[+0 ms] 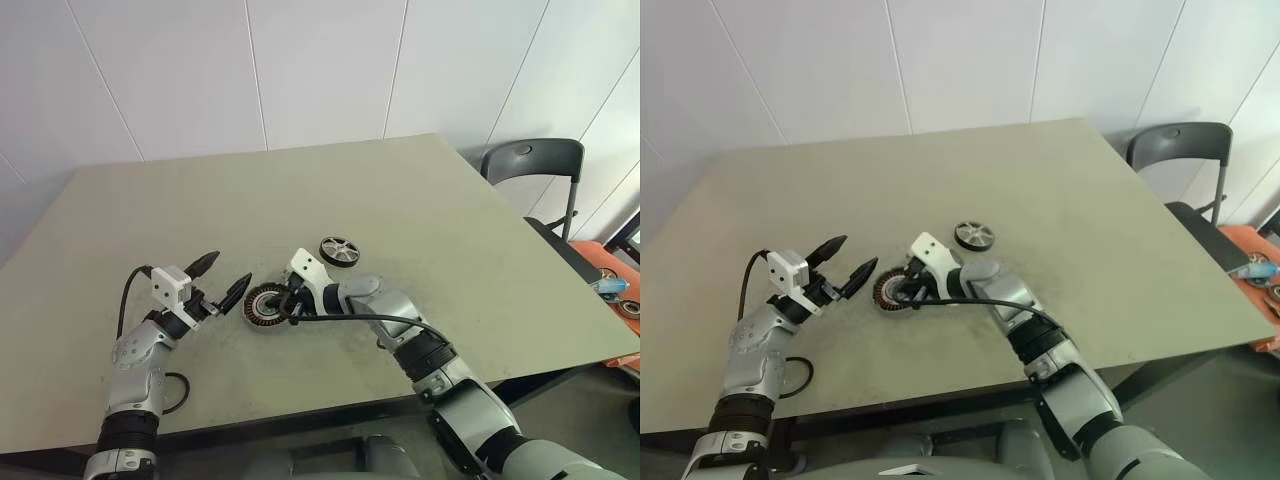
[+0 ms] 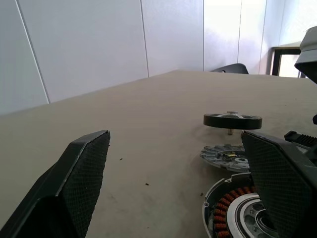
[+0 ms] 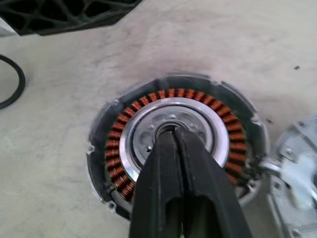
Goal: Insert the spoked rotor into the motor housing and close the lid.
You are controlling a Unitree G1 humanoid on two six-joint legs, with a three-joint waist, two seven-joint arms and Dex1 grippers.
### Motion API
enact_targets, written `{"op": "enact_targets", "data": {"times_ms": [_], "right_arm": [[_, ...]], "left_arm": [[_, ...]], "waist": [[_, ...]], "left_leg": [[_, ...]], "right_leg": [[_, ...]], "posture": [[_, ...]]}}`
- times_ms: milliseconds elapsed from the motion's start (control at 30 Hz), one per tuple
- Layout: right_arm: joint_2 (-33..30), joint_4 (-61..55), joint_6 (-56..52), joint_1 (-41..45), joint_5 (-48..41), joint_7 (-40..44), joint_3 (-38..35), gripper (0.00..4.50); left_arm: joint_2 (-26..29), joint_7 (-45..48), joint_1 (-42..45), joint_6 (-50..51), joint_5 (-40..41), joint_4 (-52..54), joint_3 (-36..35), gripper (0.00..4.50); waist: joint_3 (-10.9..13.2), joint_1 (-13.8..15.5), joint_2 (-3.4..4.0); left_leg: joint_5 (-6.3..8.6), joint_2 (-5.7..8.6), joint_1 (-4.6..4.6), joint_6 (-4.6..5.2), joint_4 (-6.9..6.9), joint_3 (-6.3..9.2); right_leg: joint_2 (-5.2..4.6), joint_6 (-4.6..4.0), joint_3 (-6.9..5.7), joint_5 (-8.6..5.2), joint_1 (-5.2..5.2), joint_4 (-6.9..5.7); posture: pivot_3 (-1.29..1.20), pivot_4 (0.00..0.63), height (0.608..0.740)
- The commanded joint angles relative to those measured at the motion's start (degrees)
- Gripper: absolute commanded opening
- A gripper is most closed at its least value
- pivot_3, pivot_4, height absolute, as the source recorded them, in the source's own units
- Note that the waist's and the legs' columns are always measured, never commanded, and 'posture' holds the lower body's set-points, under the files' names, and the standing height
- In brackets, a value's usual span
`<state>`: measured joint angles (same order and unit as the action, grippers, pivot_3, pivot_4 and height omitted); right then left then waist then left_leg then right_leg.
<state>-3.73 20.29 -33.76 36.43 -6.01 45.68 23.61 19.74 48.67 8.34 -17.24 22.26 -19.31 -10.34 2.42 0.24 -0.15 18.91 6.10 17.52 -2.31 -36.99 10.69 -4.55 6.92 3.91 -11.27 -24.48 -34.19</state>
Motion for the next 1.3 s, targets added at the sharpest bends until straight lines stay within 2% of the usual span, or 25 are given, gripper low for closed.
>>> {"op": "enact_targets", "data": {"times_ms": [33, 367, 467, 667, 767, 1167, 1300], "right_arm": [[1.4, -0.6, 1.2, 0.6, 1.3, -1.4, 0.9, 0.04], [4.0, 2.3, 2.2, 0.9, 3.6, -3.3, 1.6, 0.04], [6.1, 0.1, -0.3, 0.0, -1.2, -0.9, -1.5, 0.04], [5.5, 2.6, 0.2, 0.6, 0.6, -3.2, -1.6, 0.04], [6.1, 3.2, 1.7, 1.5, -1.3, -4.9, -5.3, 0.04], [-3.0, -6.2, -0.2, 1.1, -3.9, -2.8, -11.4, 0.04], [-6.7, -11.4, -1.1, 0.7, -4.4, -3.4, -13.2, 0.04]], "left_arm": [[0.1, -0.3, 0.0, -0.5, 0.4, 2.5, -0.4, 4.50], [-0.8, -1.8, -1.0, 0.1, -0.4, 4.8, 0.7, 4.50], [-1.5, -3.1, -1.3, 0.7, -1.2, 6.4, 1.6, 4.50], [-1.3, -3.8, -1.5, 2.0, -1.1, 8.1, 1.9, 4.50], [-0.7, -3.2, -1.8, 2.7, -0.3, 8.7, 1.6, 4.50], [5.0, 4.6, -4.2, 6.2, 3.3, 6.3, 0.1, 4.50], [6.0, 6.7, -5.1, 5.0, 1.7, 3.3, 0.8, 4.50]], "waist": [[0.0, 0.0, 0.00], [0.0, -1.1, 0.01], [0.0, -1.1, 0.01], [0.0, -1.0, 0.02], [0.0, -1.0, 0.02], [0.0, -1.0, 0.05], [0.0, -1.0, 0.07]], "left_leg": [[0.00, 0.00, 0.00, 0.00, 0.00, 0.00], [0.00, -0.03, -0.08, -0.01, 0.00, -0.02], [-0.01, -0.04, -0.09, -0.01, -0.01, -0.02], [0.00, -0.04, -0.04, -0.01, 0.00, -0.03], [0.00, -0.04, -0.04, -0.01, 0.00, -0.03], [0.00, -0.04, 0.00, 0.00, 0.02, -0.05], [0.00, -0.04, 0.00, 0.00, 0.02, -0.06]], "right_leg": [[0.00, 0.00, 0.00, 0.00, 0.00, 0.00], [0.03, -0.06, 0.00, 0.04, 0.01, -0.07], [0.04, -0.07, 0.00, 0.05, 0.02, -0.07], [0.02, -0.07, 0.00, 0.06, -0.01, -0.04], [0.02, -0.06, 0.00, 0.06, -0.01, -0.04], [0.02, -0.06, 0.00, 0.05, -0.03, 0.02], [0.01, -0.05, 0.00, 0.05, -0.03, 0.01]], "posture": [[0.00, 0.000, 0.740], [0.00, 0.000, 0.740], [0.00, 0.000, 0.740], [0.00, 0.000, 0.740], [0.00, 0.000, 0.740], [0.00, 0.000, 0.740], [0.00, 0.000, 0.740]]}}
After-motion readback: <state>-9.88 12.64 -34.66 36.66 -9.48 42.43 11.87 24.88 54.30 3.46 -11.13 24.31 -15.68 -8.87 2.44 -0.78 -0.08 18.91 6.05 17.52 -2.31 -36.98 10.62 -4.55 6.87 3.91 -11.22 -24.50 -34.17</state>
